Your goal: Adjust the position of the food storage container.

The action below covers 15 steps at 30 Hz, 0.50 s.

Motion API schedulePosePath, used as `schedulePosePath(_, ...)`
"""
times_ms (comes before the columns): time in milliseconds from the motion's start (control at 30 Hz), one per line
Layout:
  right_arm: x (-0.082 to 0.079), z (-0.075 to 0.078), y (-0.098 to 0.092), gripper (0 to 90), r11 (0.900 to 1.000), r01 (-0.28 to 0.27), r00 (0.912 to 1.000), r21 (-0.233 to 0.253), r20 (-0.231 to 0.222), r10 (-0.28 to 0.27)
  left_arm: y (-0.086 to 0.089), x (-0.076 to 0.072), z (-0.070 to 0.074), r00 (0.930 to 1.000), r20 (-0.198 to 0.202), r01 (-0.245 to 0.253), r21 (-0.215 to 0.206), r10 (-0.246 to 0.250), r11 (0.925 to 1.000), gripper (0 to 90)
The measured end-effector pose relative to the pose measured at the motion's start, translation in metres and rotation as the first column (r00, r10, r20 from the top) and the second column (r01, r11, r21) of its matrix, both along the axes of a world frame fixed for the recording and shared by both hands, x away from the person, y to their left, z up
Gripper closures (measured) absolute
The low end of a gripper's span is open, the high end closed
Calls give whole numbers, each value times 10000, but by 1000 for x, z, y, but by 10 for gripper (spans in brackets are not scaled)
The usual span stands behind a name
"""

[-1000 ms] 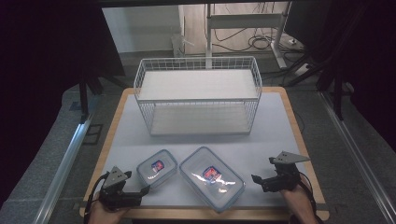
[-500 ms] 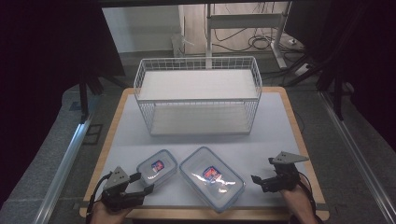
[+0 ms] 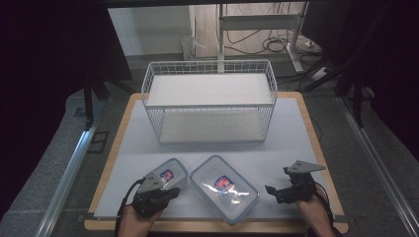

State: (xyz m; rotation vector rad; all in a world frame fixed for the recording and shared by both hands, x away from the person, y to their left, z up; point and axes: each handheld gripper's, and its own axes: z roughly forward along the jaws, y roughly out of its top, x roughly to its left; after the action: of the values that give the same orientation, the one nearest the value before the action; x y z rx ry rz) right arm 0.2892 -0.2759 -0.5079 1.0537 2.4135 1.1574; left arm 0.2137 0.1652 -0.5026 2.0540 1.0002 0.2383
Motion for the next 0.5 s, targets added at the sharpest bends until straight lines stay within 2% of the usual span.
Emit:
schedulePosePath(100, 0, 0, 1, 0, 10000, -72, 10000, 12, -17, 72, -11, 8, -7, 9999, -122, -111, 523, 118, 9986, 900)
schedulePosePath(200, 0, 0, 1, 0, 9999, -116, 9999, 3, -46, 116, -18, 16, -10, 9996, -209, -192, 595, 205, 9980, 900)
schedulePosePath(300, 0, -1, 1, 0, 9999, -114, 9999, -5, -85, 113, -24, 22, -14, 9985, -277, -432, 1003, 462, 9940, 900)
schedulePosePath(400, 0, 0, 1, 0, 9999, -128, 9999, 33, -60, 128, -24, 24, -14, 9975, -379, -555, 895, 591, 9944, 900)
schedulePosePath(467, -1, 1, 1, 0, 9999, -161, 9999, 64, -1, 161, -24, 25, -13, 9962, -244, -796, 1187, 831, 9897, 900)
schedulePosePath(500, -1, 1, 1, 0, 9997, -193, 9998, 128, 33, 193, -22, 27, -13, 9952, -259, -912, 1164, 948, 9890, 900)
